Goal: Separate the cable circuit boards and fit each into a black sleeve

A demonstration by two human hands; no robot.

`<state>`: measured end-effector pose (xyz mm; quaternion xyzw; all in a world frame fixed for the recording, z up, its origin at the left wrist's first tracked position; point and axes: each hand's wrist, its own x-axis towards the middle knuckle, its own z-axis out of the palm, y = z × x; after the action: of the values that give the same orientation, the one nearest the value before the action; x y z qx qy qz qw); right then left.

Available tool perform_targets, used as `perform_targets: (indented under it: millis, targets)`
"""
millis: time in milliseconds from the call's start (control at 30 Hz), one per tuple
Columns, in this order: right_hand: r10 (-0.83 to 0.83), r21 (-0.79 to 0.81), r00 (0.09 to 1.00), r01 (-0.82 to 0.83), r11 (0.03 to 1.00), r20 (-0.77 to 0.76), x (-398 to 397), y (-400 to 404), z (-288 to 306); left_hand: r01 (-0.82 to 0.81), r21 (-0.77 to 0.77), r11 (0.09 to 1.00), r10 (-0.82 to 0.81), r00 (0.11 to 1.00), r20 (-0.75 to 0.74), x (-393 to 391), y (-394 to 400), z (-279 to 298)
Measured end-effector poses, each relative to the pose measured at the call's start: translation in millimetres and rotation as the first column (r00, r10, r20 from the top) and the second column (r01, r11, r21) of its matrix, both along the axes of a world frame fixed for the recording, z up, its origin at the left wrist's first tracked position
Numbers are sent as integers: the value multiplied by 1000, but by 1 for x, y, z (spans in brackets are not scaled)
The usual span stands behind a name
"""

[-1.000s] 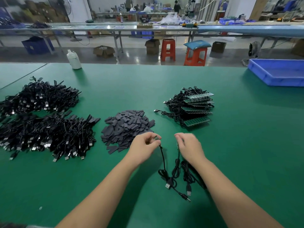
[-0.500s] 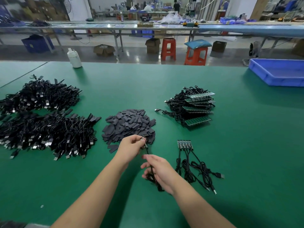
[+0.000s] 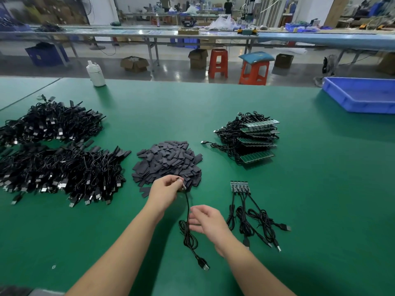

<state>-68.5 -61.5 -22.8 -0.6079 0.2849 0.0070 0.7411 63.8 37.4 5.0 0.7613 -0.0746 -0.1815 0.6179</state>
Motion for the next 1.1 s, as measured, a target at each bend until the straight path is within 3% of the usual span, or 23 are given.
perform_targets:
  millis: [133,233,367,400,433,500,533,600,633,767,900,967,1033,1100]
  targets:
    - [-169,-254,986,164,953,1,2,-9,-7,41,28,999,-42,998,38,0,-1,1]
    - [-149,-477,979,65,877,-141,-9,-27,-11,69,36,997,-70,997,35,0,0,3]
    - [-134,-795,951,-149,588,-277,-18,-49,-9,90,26,996,-91,996,26,-2,-2,5]
    - [-127,-797,962,-122,592,-242,-17,-50,-7,104,12,995,-104,994,17,-4,-3,6]
    - [-107,-732,977,-62,679,-182,-16,-50,-3,126,-11,992,-126,992,0,-6,-5,7]
    - [-46,-393,997,16,919,-67,-9,-40,7,192,-53,980,-193,981,-25,-12,-11,9]
    - [-21,-204,1000,18,979,-12,-4,-34,12,225,-66,972,-227,973,-34,-15,-14,10]
    - [-18,47,996,14,999,87,4,-22,17,264,-75,962,-268,962,-52,-19,-20,10]
    - [-16,63,993,9,998,120,7,-18,17,270,-56,961,-273,961,-55,-20,-21,10]
    - [-2,-123,994,15,992,106,14,-15,8,298,199,934,-306,952,10,-9,-10,4]
    - [1,-138,995,13,990,101,17,-16,0,324,253,912,-328,944,-25,5,11,-5]
    - [-35,-151,995,49,987,93,17,-17,-6,197,383,903,-251,963,96,16,23,-10]
    - [-46,-196,997,58,979,63,17,-19,-11,-61,614,787,-184,926,329,27,37,-15]
    - [-33,-241,999,37,970,19,16,-21,-16,-232,687,689,-148,882,447,37,53,-19]
